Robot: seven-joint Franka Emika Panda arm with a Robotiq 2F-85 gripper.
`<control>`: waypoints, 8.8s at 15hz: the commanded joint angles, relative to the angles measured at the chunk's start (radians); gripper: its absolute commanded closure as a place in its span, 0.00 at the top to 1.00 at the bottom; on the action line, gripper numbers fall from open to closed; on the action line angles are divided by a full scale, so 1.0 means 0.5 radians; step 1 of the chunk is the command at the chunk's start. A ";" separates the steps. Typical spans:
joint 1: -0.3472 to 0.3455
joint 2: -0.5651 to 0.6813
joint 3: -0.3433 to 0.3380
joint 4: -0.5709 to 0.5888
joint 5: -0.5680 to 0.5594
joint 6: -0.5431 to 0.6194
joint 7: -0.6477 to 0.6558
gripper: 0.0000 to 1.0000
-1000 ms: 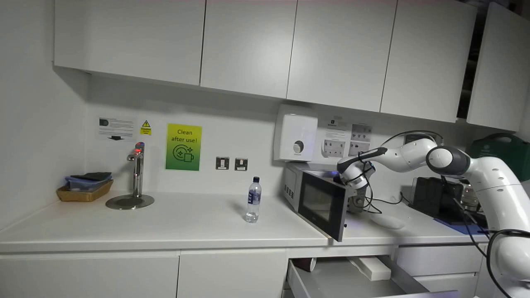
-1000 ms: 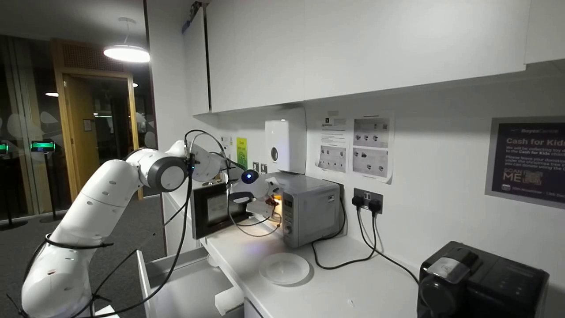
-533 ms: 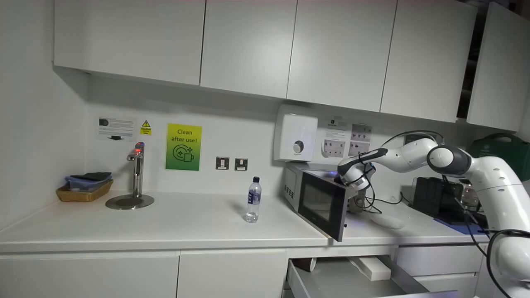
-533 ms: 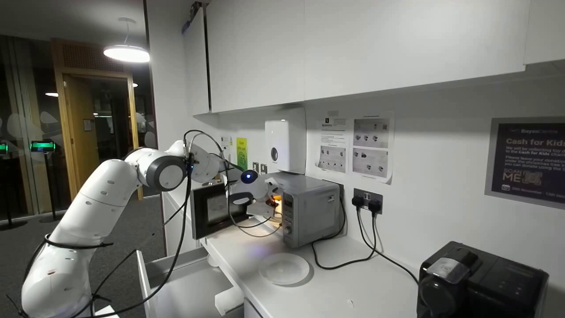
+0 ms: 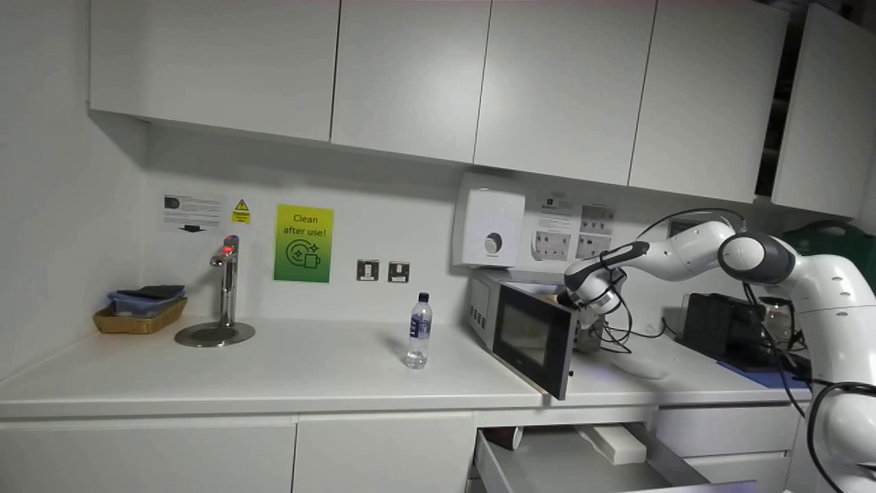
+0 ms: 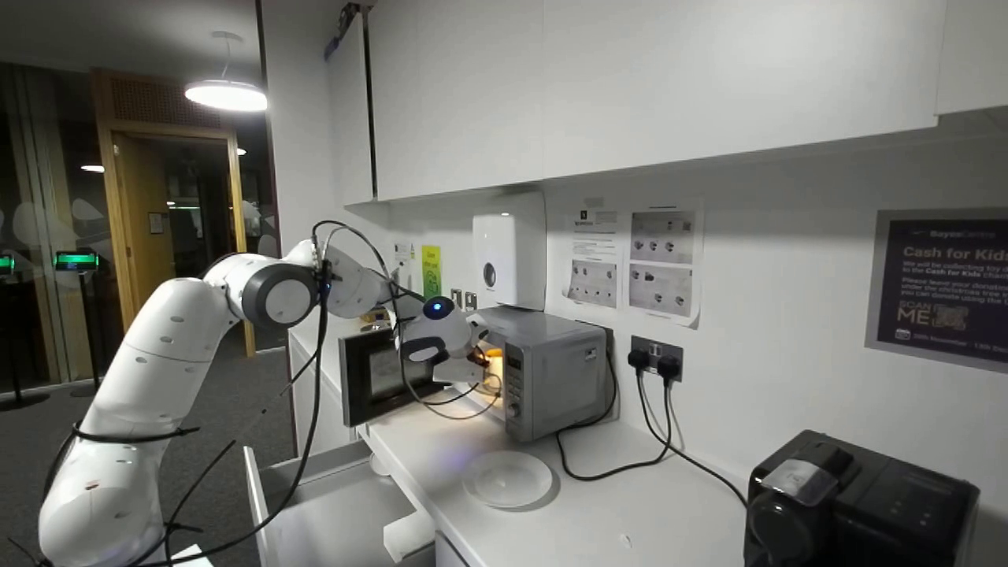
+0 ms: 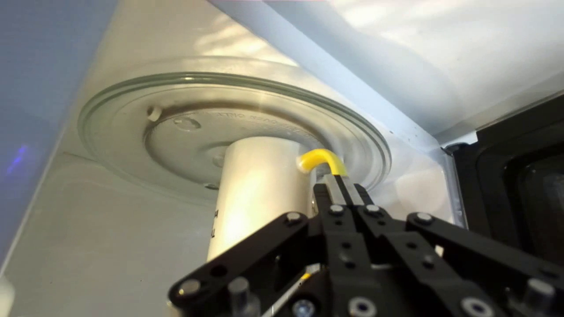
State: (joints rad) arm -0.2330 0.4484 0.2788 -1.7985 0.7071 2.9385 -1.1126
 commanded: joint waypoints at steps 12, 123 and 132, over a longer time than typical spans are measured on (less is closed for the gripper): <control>0.103 -0.582 -0.269 -0.460 -0.549 -0.441 0.341 0.00; 0.355 -0.568 -0.626 -0.144 -1.565 -0.355 0.840 0.00; 0.327 -0.487 -0.612 -0.075 -1.460 -0.282 0.815 0.00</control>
State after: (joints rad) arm -0.0363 0.1253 -0.0345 -1.9251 -0.0426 2.7207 -0.7007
